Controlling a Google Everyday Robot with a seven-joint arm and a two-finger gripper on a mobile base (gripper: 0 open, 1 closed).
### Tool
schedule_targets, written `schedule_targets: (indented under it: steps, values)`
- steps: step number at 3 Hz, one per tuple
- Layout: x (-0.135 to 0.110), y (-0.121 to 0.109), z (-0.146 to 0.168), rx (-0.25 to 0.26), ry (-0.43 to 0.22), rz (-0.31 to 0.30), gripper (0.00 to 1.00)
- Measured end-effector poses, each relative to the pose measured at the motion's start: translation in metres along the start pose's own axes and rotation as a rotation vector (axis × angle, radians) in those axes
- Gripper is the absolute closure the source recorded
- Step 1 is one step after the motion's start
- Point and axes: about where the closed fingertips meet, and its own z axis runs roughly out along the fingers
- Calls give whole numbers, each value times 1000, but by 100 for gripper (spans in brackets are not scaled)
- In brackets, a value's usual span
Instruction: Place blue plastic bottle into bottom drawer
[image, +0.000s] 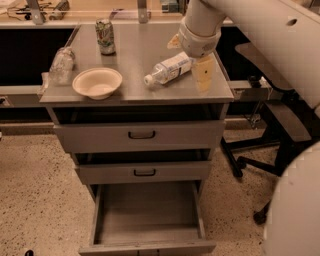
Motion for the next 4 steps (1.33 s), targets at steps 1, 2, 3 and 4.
schedule_targets:
  steps: [1, 2, 3, 4]
  values:
    - [7, -37, 25, -18, 30, -38, 0]
    - [9, -57, 38, -23, 40, -61, 0]
    - [5, -74, 54, -25, 20, -91, 0]
    - [-4, -79, 75, -54, -13, -115, 24]
